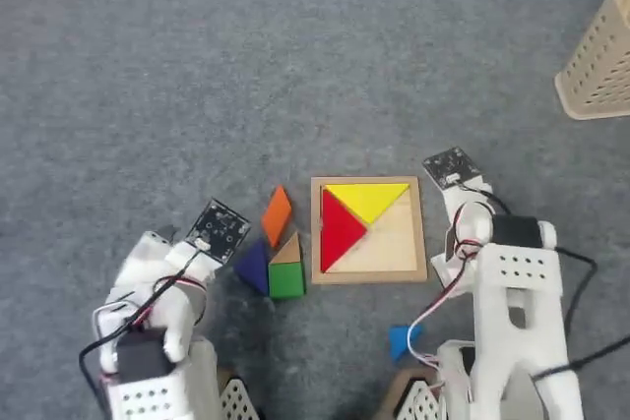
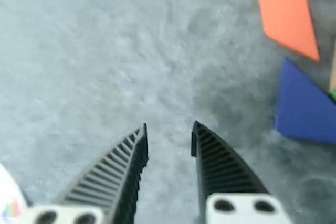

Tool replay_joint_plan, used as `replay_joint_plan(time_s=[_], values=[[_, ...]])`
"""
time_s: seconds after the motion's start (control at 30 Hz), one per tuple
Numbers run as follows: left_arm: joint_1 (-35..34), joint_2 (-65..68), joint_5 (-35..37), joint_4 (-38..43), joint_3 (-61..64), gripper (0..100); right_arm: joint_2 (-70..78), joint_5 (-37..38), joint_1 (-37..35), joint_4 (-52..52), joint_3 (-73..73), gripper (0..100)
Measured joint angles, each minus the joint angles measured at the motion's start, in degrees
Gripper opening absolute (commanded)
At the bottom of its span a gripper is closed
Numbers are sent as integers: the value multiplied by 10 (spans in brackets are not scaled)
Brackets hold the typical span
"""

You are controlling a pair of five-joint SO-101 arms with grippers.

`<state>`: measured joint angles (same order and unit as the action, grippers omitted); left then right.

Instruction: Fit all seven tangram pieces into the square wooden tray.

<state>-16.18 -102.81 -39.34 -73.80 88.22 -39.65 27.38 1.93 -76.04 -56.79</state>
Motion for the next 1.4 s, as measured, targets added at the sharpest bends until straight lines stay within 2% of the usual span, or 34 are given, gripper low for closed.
replay_joint_plan(time_s=[0.17,0.3,0.5,0.63,0.77,1.0,1.4], values=[[1,108,4,-39,-164,126,54,0,3,76,-53,6],[2,280,44,-71,-307,127,63,-4,4,135,-92,6],[75,555,128,-105,-471,130,55,-28,14,207,-148,6],[145,665,181,-74,-494,194,38,-32,36,222,-156,6],[188,742,229,-23,-496,203,33,-33,40,225,-163,6],[214,859,263,72,-496,203,33,-33,40,227,-163,6],[245,985,264,120,-496,203,33,-33,40,229,-163,6]])
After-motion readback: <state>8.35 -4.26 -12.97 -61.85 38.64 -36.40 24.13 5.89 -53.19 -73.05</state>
